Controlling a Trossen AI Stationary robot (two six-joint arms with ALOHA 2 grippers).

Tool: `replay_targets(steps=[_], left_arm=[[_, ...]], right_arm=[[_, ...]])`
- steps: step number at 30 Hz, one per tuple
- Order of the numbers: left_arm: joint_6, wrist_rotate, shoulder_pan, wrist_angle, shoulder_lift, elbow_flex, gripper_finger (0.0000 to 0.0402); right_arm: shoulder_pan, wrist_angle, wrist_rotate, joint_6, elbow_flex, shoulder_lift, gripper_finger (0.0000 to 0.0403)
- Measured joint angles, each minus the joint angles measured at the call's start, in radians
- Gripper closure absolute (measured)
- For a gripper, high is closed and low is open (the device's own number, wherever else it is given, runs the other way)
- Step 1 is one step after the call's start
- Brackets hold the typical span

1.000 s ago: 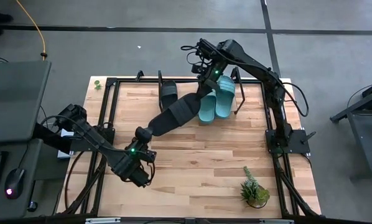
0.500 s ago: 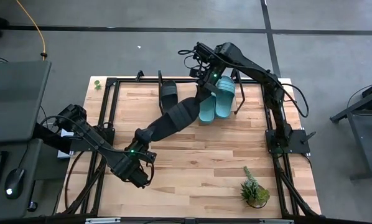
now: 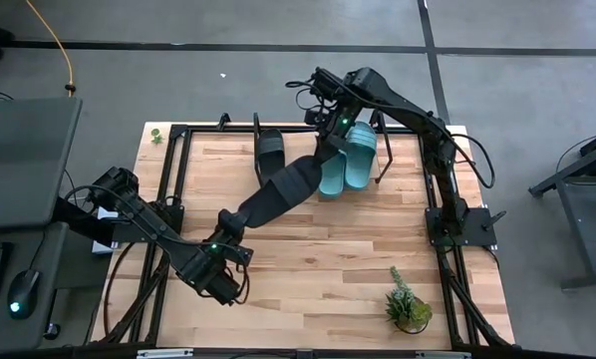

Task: Pick and place slides into the shelf
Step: Put the black slipper on the shelf

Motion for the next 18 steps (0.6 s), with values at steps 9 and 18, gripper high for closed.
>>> replay_targets(steps=[9, 18], left_arm=[[0.082, -0.004, 0.002, 0.115, 0.000, 0.000, 0.0359], [0.081, -0.001, 0.002, 0.141, 0.000, 0.000, 0.0361]], right_arm=[[-0.001, 0.000, 0.102, 0.000, 0.000, 0.000, 0.0389], [-0.004, 0.009, 0.213, -0.004, 0.000, 0.000, 0.0319]])
